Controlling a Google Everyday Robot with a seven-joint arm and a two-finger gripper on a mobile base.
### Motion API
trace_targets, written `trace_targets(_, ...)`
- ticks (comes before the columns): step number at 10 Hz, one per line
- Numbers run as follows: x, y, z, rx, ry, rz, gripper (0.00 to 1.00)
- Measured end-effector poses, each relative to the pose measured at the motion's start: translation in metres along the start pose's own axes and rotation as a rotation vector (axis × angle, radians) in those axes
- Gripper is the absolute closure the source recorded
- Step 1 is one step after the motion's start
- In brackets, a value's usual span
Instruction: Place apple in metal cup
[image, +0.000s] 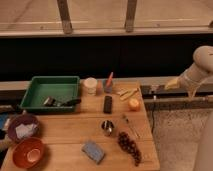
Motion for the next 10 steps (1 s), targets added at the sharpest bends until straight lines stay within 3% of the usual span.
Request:
trace_targets(6,-0.005,0.001,-0.006,-0.017,-0.012,0.004,0.26)
trace_targets(8,-0.014,0.028,-0.013,-0.029,-0.030,-0.001,0.26)
trace_targets(10,-0.006,0.059,-0.002,-0.029,-0.031,-0.037,0.26)
